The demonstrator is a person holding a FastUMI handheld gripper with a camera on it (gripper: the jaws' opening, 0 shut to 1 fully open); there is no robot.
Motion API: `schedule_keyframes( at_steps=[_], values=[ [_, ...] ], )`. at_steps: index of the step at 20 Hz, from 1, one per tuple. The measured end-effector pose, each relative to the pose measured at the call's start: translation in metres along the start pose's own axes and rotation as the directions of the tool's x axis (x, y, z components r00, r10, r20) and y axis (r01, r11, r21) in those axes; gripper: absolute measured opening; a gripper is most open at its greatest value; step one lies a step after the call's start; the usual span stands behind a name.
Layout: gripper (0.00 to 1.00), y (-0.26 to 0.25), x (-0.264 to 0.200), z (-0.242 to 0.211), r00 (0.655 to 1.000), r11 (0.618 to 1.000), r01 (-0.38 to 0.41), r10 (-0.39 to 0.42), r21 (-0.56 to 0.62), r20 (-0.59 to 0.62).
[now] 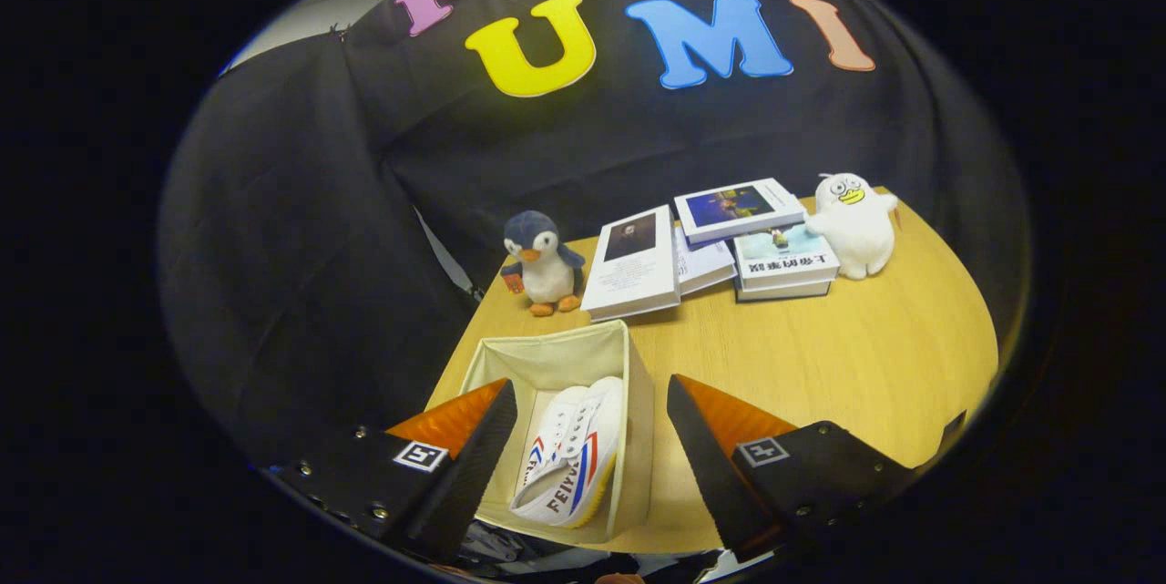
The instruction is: Open the storage box then place both shoes into the box .Put the left shoe in first, then the right shoe, with the right side of both shoes facing outward in a uniform manner.
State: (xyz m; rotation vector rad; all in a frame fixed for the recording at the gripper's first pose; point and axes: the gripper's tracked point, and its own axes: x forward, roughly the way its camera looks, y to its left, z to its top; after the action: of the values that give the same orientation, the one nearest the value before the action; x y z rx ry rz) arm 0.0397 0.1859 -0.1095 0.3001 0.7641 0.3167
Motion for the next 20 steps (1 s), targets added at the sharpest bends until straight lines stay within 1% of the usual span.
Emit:
schedule_keyframes(
  at_steps=[5, 9, 12, 16, 20],
  values=[
    [1.0, -0.035, -0.055, 0.043, 0.988, 0.995, 0.064, -0.052, -0.082, 0.143],
    [0.99, -0.073, -0.09, 0.065, 0.967, 0.982, 0.144, -0.113, -0.126, 0.226],
    [0.99, -0.098, -0.112, 0.074, 0.95, 0.971, 0.189, -0.144, -0.143, 0.279],
    [0.99, -0.13, -0.141, 0.086, 0.914, 0.954, 0.263, -0.199, -0.145, 0.353],
    [0.99, -0.15, -0.169, 0.098, 0.869, 0.953, 0.286, -0.215, -0.098, 0.446]
  ],
)
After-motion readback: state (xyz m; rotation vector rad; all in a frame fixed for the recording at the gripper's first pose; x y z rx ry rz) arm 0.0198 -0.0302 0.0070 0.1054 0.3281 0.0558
